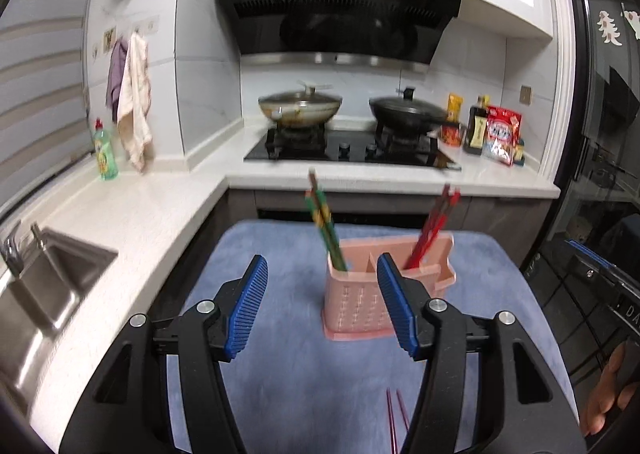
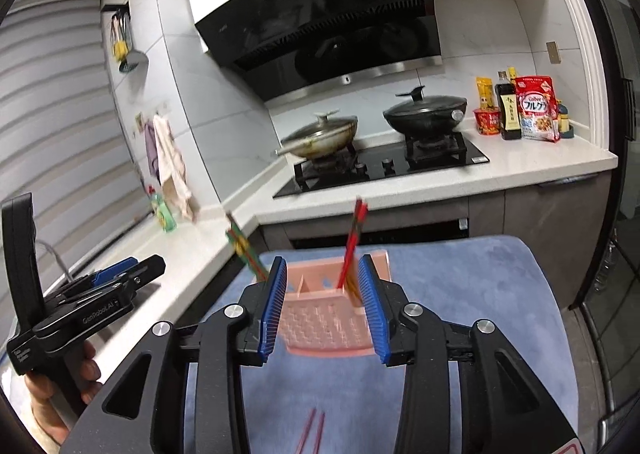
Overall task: Organize utensils
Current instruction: 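Move both open tools back down to the last two dark red chopsticks, then grasp a dark red chopstick with the right tool while the left tool grasps the other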
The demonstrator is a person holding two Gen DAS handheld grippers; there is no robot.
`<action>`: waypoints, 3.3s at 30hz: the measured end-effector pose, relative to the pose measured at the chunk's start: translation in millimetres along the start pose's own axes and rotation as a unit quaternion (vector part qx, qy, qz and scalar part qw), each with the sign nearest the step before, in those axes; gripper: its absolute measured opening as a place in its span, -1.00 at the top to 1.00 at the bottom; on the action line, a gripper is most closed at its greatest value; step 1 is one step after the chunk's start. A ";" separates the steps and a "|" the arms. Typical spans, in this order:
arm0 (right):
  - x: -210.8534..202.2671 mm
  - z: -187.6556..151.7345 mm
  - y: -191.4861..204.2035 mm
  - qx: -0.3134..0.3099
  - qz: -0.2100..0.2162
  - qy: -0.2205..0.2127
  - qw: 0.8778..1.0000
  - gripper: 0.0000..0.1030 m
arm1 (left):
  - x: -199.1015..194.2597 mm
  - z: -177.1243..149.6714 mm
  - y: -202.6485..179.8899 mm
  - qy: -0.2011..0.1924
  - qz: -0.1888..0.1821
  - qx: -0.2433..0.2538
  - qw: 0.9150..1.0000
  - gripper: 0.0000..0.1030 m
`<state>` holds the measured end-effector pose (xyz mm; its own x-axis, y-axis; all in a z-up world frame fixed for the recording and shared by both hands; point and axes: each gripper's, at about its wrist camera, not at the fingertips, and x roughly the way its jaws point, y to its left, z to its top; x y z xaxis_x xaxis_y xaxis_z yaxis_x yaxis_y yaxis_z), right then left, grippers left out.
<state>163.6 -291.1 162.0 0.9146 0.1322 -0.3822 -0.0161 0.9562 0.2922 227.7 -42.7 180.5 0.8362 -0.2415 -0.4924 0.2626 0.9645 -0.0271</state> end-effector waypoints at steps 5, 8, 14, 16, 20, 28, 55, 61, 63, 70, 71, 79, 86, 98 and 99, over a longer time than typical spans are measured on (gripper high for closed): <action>-11.8 -41.8 1.4 -0.011 -0.013 0.037 0.999 0.21 | -7.0 -43.2 7.5 0.037 0.011 -0.004 0.999 -0.05; -16.5 -71.5 1.3 -0.014 -0.024 0.059 0.998 0.21 | -8.9 -72.0 10.8 0.061 0.012 -0.011 0.998 -0.05; -19.8 -129.2 2.4 -0.019 -0.046 0.105 0.993 0.21 | -7.4 -126.1 9.5 0.105 0.027 -0.008 0.994 -0.05; -21.0 -146.9 6.4 -0.032 -0.059 0.116 0.991 0.21 | -6.9 -141.5 6.4 0.118 0.036 0.000 0.992 -0.05; -24.8 -173.3 15.2 -0.047 -0.066 0.133 0.988 0.20 | -5.7 -170.9 3.3 0.150 0.031 0.004 0.988 -0.05; -25.1 -218.5 22.1 -0.043 -0.053 0.178 0.982 0.20 | -6.2 -212.7 4.0 0.194 0.031 -0.007 0.980 -0.06; -17.9 -268.2 38.8 -0.055 -0.051 0.209 0.975 0.66 | -16.0 -246.0 9.9 0.224 0.032 -0.026 0.974 -0.22; -19.8 -266.9 29.8 -0.043 -0.062 0.202 0.977 0.87 | -17.6 -246.3 6.3 0.228 0.016 -0.026 0.973 -0.26; -22.2 -265.9 24.9 -0.037 -0.071 0.197 0.977 0.87 | -19.6 -245.8 3.7 0.227 0.010 -0.028 0.973 -0.33; -30.2 -262.5 -0.7 -0.003 -0.089 0.192 0.977 0.87 | -27.6 -244.1 -19.2 0.220 -0.023 -0.014 0.975 -0.46; -31.8 -262.5 -3.4 0.000 -0.090 0.192 0.977 0.87 | -28.5 -244.5 -24.2 0.219 -0.030 -0.010 0.975 -0.46; -35.3 -263.9 -8.0 0.009 -0.089 0.192 0.977 0.87 | -19.7 -252.2 -60.3 0.229 -0.043 0.031 0.972 -0.45; -35.1 -265.0 -7.8 0.010 -0.088 0.192 0.977 0.86 | -12.1 -257.7 -66.2 0.236 -0.037 0.042 0.970 -0.28; -35.0 -264.8 -7.3 0.010 -0.089 0.192 0.977 0.86 | -16.5 -257.4 -63.0 0.240 -0.051 0.045 0.968 0.54; -34.9 -264.9 -7.4 0.010 -0.089 0.192 0.977 0.86 | -17.1 -257.5 -63.2 0.241 -0.055 0.045 0.968 0.66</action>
<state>24.8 -233.6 -59.1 0.6829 0.0568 -0.7283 0.1403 0.9682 0.2071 72.9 -72.1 -33.4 0.4847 -0.2440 -0.8400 0.3974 0.9169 -0.0370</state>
